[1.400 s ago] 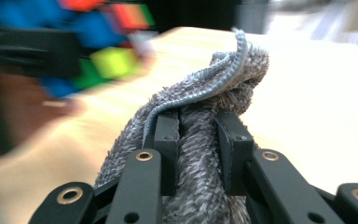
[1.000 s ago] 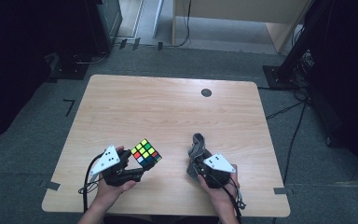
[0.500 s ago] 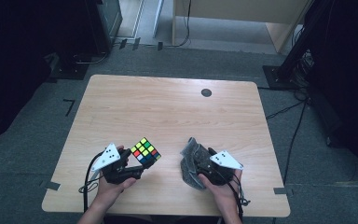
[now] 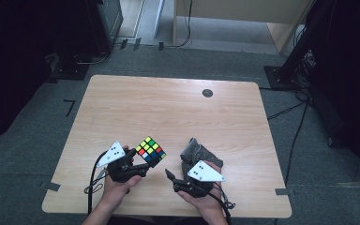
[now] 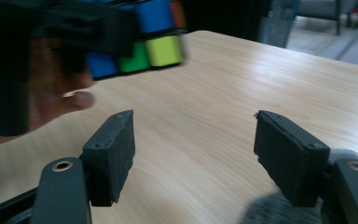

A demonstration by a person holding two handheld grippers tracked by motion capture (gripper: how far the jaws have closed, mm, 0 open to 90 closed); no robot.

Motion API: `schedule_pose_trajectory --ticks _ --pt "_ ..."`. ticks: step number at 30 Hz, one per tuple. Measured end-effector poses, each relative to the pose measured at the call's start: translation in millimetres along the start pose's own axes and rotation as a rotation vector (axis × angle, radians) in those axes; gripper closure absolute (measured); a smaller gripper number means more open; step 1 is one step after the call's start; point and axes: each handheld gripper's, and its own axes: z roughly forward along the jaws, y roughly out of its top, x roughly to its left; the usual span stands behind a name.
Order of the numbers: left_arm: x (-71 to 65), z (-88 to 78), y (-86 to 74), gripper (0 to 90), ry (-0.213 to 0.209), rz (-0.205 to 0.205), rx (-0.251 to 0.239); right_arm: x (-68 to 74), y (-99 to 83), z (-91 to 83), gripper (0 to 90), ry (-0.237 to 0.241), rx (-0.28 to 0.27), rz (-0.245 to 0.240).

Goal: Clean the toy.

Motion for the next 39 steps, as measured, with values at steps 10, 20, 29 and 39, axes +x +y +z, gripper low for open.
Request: schedule_pose_trajectory --ticks 10,20,29,39 --pt "-12.4 11.7 -3.6 33.8 -0.017 -0.055 0.059 19.5 -0.7 13.3 27.9 -0.001 -0.056 -0.048" --pt "-18.4 16.1 -7.6 33.8 -0.081 -0.072 0.059 23.0 -0.7 12.9 30.0 -0.037 -0.096 -0.053" --pt "-15.8 4.4 -2.9 30.9 -0.086 -0.022 -0.051 24.6 0.1 11.9 33.6 -0.011 -0.052 -0.074" --pt "14.9 -15.7 1.0 34.0 -0.061 0.038 -0.161 -6.1 2.0 -0.5 33.7 -0.061 0.006 0.059"
